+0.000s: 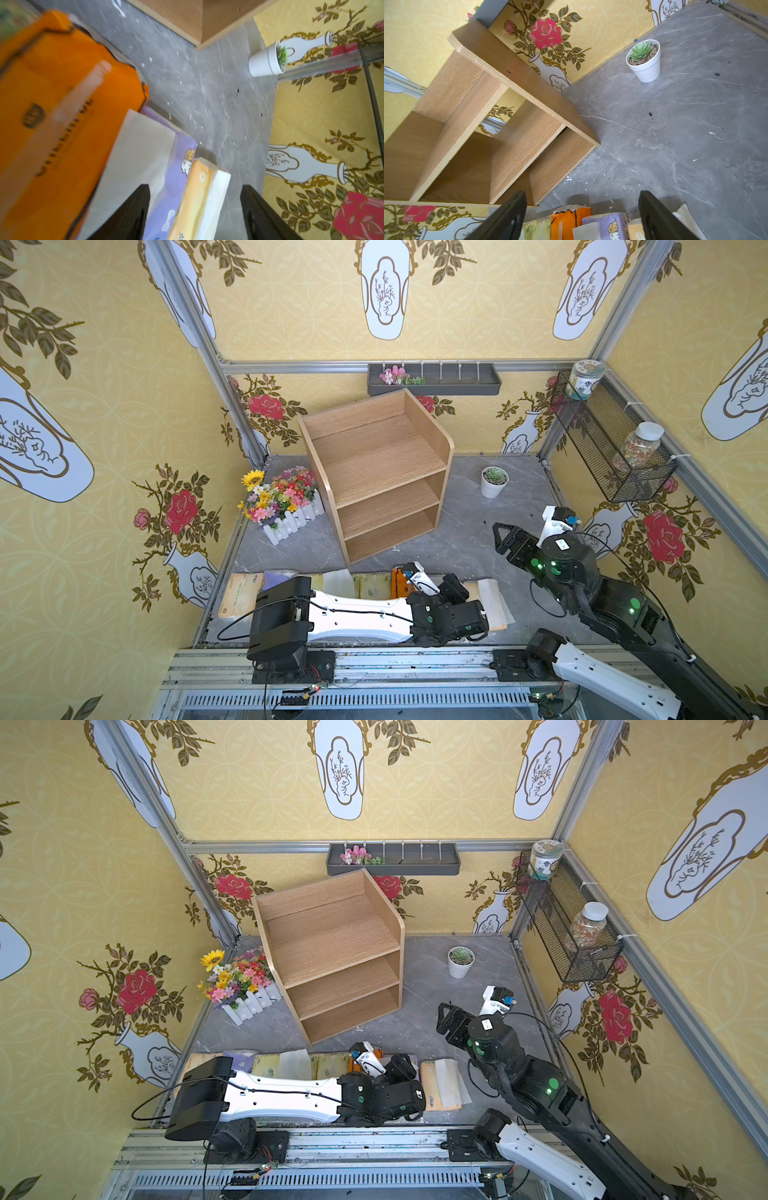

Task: Remove the tissue boxes from the shelf
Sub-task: Place the box of tissues at the center of the board.

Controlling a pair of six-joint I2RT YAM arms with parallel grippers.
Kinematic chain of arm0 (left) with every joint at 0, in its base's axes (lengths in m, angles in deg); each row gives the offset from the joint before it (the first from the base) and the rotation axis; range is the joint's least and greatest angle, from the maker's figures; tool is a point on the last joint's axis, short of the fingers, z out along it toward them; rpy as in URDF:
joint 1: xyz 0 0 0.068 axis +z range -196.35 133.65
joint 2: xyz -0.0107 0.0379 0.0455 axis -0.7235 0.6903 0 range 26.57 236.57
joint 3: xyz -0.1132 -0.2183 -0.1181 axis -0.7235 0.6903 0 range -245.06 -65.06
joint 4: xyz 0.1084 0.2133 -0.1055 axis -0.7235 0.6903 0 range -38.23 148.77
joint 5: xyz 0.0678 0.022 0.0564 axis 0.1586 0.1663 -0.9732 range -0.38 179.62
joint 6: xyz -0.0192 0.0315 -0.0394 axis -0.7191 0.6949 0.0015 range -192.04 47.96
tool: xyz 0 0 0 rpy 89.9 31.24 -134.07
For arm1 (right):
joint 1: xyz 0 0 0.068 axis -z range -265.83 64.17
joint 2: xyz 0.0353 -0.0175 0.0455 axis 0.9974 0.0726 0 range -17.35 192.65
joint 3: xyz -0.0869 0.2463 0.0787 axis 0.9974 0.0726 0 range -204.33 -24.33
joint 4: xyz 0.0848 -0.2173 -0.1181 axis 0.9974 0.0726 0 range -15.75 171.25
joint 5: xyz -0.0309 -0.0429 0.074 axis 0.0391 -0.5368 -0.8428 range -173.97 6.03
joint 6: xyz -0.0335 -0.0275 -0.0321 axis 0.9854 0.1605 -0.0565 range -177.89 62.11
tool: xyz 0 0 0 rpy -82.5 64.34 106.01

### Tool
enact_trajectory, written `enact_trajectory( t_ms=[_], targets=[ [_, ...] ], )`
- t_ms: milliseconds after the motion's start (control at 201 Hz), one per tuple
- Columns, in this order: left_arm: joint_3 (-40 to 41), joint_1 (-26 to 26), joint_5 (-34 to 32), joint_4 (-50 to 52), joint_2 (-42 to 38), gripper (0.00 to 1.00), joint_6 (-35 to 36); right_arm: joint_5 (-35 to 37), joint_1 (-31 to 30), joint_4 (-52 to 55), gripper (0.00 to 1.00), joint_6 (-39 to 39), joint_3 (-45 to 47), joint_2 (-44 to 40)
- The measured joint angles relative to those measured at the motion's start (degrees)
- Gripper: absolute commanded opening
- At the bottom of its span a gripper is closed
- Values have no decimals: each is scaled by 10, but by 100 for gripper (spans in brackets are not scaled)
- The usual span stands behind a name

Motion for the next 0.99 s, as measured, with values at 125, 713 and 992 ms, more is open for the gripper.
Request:
enact_trajectory(
  t_ms=[125, 713, 992],
  targets=[
    [1, 0, -54, 101, -35, 75, -48, 29, 6, -2, 87, -4, 9, 31],
    [130, 50, -31, 367, -237, 73, -39, 54, 47, -6, 88, -30, 30, 43],
    [161, 104, 4, 389, -339, 67, 33, 52, 52, -6, 88, -30, 31, 41]
  ],
)
